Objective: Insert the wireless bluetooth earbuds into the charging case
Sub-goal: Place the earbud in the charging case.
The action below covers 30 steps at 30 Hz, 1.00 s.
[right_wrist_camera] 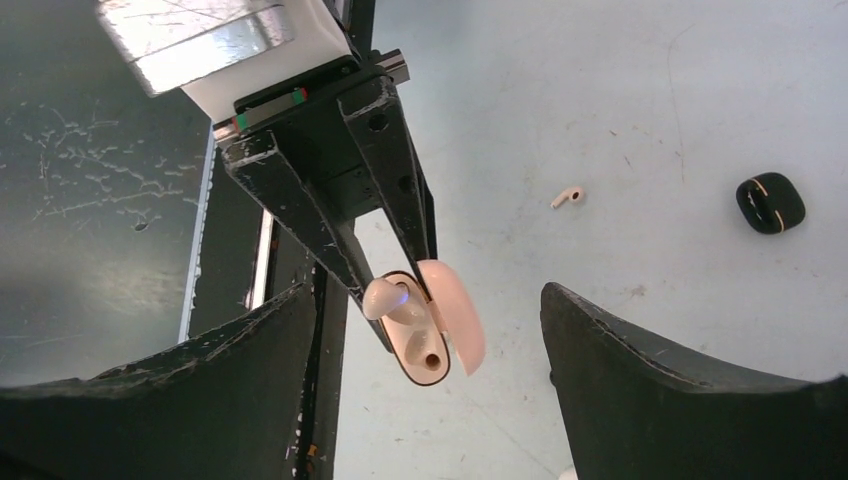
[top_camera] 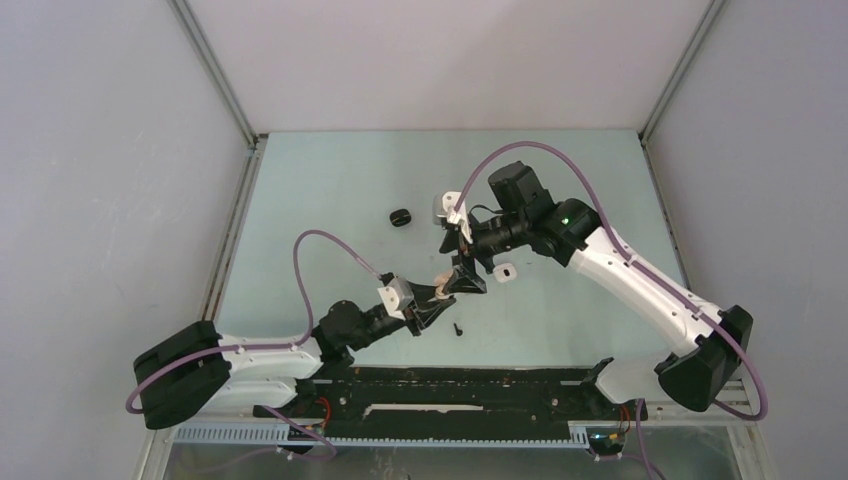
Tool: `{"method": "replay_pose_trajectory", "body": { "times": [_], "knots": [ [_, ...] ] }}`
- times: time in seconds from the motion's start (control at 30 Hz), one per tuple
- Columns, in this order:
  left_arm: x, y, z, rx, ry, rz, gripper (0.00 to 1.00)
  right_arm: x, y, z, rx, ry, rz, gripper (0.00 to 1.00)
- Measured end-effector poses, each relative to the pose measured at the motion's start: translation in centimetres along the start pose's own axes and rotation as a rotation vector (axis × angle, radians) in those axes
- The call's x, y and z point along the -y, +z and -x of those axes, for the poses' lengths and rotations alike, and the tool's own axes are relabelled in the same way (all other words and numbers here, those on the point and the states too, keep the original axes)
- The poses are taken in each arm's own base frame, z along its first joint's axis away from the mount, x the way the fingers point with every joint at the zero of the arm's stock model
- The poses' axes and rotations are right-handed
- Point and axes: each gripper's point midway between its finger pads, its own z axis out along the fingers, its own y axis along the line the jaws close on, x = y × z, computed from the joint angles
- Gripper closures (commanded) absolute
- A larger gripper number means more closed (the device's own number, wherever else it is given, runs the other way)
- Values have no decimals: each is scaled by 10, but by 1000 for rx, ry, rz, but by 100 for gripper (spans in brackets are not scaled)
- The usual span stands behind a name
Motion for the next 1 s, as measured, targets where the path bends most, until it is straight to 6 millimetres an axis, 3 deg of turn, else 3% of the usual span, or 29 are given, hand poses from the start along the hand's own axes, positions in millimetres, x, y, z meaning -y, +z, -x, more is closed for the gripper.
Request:
{"method": "replay_pose_trajectory", "body": {
  "times": [0.47, 1.0],
  "knots": [
    [10, -1, 3, 0, 1, -56, 100, 4, 10, -21, -64, 22, 26, 18],
    [13, -2, 0, -14, 0, -73, 100, 3, 12, -28, -89, 33, 40, 20]
  ]
}}
